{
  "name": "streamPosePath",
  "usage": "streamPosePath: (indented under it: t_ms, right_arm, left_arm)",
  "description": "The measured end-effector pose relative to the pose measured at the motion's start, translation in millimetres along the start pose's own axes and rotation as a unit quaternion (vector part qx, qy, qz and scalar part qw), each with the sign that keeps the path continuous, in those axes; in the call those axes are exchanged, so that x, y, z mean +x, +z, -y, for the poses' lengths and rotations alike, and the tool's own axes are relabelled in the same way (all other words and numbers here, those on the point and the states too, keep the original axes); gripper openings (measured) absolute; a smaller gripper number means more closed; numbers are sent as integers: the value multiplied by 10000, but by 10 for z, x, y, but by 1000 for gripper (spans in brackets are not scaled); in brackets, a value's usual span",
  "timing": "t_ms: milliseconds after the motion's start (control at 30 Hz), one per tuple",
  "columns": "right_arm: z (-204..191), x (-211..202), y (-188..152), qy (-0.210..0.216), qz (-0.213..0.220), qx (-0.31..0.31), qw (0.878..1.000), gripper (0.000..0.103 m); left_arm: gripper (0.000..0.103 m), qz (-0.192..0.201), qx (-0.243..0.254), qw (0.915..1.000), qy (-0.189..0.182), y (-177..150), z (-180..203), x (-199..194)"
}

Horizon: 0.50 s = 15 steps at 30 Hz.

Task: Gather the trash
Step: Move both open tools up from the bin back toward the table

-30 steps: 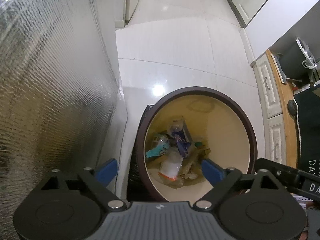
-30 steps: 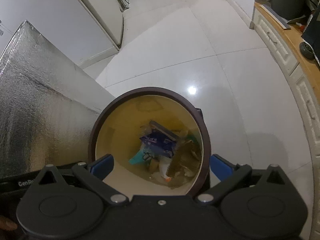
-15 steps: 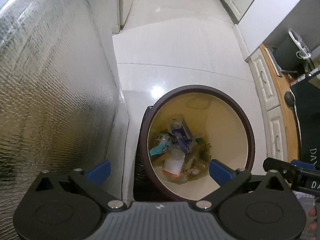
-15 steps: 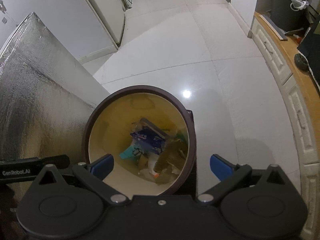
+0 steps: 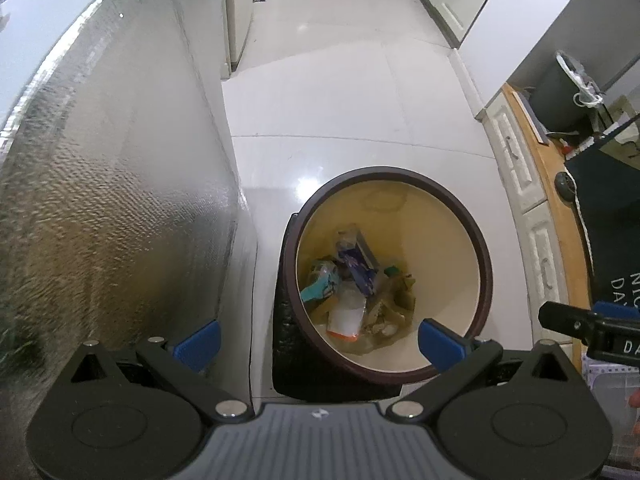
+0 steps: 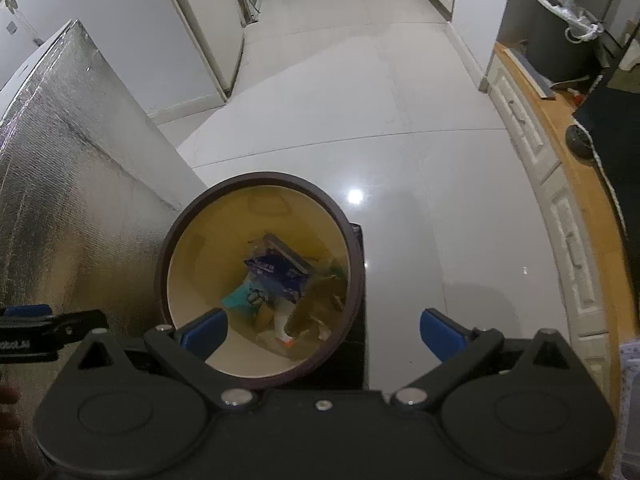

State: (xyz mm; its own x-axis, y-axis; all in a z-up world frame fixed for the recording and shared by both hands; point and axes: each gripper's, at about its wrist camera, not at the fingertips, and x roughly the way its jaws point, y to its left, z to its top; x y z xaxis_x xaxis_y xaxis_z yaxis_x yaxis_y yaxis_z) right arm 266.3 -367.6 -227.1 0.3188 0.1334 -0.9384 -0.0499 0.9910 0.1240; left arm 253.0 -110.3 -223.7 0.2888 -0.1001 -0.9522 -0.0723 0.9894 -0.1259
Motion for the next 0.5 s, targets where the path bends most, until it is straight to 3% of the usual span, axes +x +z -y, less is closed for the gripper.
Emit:
streamPosePath:
  t_ms: [500]
  right_arm:
    - [-15, -617, -95, -126, 429, -186, 9988, 103]
  left_arm:
    - [103, 523, 179, 9981, -283, -83, 4, -614]
